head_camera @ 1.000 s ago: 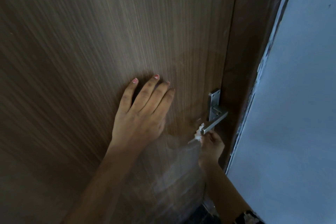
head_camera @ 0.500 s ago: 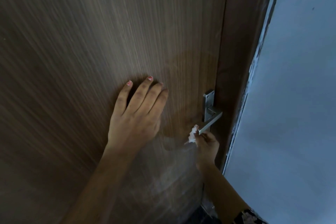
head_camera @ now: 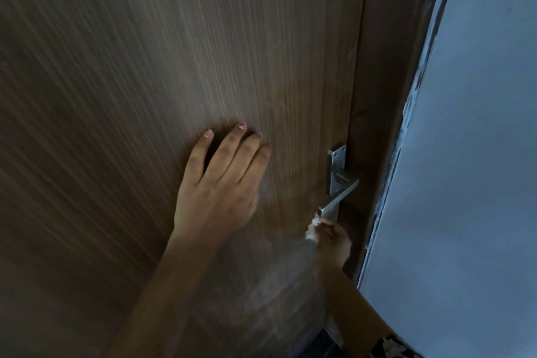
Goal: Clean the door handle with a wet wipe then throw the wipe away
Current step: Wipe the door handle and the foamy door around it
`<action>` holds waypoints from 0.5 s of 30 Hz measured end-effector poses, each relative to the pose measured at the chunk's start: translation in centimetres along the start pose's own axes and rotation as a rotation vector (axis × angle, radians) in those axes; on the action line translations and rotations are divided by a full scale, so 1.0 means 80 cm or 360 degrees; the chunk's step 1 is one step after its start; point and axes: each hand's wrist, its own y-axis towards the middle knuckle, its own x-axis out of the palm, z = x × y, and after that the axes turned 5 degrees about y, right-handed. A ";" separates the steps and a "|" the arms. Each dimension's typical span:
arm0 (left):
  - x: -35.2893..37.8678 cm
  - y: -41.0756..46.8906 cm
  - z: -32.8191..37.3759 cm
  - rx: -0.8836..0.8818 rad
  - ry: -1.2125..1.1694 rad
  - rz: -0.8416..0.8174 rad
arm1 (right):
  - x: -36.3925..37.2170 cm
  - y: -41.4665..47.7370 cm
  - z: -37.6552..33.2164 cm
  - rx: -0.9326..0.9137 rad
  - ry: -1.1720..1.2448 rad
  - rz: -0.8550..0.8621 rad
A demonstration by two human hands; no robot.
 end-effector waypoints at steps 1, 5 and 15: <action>0.000 0.000 0.000 0.0002 0.0001 0.0003 | 0.004 0.011 -0.010 -0.0002 0.0038 0.0088; 0.000 -0.001 0.001 0.0006 0.0020 0.0006 | 0.015 0.051 -0.052 0.0032 0.0107 0.0161; -0.002 0.000 -0.001 -0.0006 0.0040 -0.0019 | 0.002 -0.005 0.019 -0.0259 -0.0094 -0.0151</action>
